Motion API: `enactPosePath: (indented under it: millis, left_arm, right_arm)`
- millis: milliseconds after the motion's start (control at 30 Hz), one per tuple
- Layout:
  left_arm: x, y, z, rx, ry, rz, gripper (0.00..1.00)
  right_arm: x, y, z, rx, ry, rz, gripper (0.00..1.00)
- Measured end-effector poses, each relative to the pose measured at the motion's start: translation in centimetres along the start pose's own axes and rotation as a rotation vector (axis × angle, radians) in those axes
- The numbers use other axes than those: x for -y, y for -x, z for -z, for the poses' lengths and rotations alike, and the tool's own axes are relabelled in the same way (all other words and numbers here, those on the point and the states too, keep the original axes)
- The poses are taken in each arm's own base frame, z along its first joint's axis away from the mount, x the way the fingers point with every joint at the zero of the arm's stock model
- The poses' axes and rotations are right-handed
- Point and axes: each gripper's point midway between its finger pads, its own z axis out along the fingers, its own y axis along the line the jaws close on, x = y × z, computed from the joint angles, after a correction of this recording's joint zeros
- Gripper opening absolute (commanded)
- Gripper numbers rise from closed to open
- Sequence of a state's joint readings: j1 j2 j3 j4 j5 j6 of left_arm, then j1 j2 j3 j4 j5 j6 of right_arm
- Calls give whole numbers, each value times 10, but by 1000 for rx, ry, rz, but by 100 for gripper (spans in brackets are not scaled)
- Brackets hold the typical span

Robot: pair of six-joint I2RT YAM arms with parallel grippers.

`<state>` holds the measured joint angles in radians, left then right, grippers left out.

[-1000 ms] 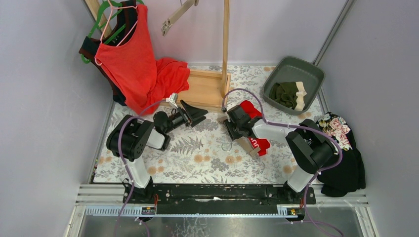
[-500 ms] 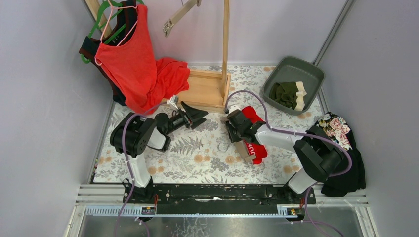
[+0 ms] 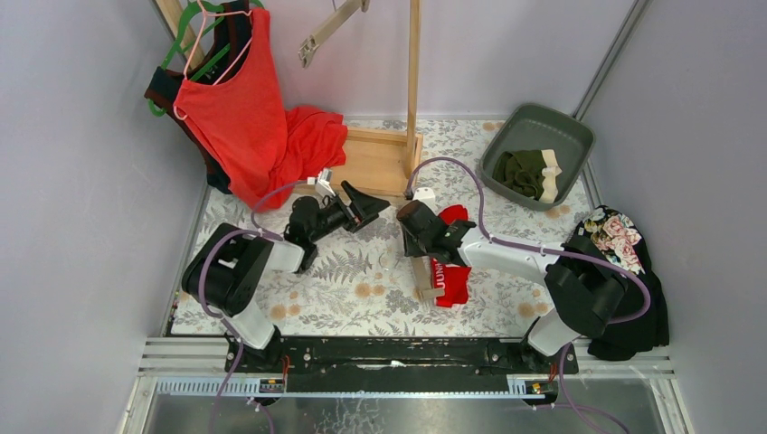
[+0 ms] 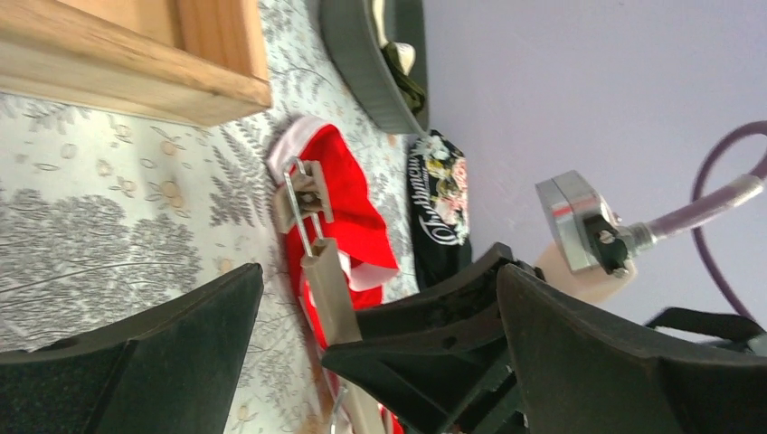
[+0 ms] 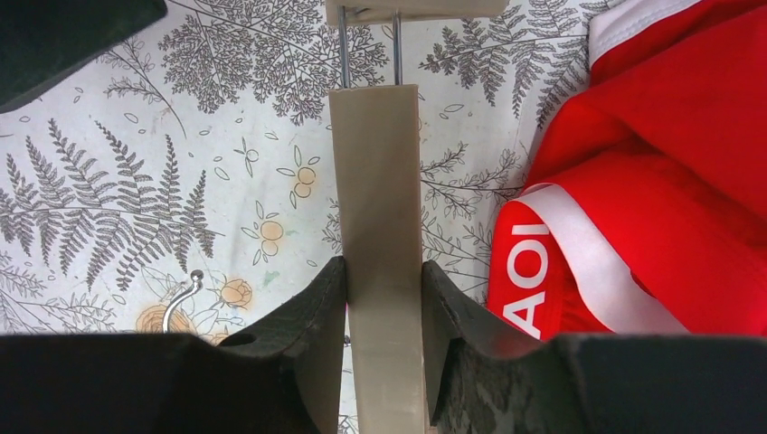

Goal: Clip the underwear to the hanger
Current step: Open the clamp at the hanger.

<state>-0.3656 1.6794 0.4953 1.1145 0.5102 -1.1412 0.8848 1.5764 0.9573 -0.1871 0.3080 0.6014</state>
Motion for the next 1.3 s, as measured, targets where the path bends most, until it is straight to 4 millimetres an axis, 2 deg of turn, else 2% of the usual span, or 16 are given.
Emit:
enactPosePath:
  millis: [267,500,767,867,1300]
  left_arm:
    - [-23,2,-1,14,121,-27,97]
    - [-31,-4,-11,-8,139,-19,94]
    - [-27,-6,-22,-15,126,-26,89]
    - [-26,-7,-25,-18,122,-27,82]
    - [-27,-5,-31,-11,108,-9,67]
  right_arm:
    - [-6,2,2,5,-5,-58,0]
    - [-13,4,3,7,19,-90,0]
    - [-29,12,6,24,68,-110,0]
    - [-34,13,7,26,86,-113,0]
    - [-39,13,9,27,101,-118,0]
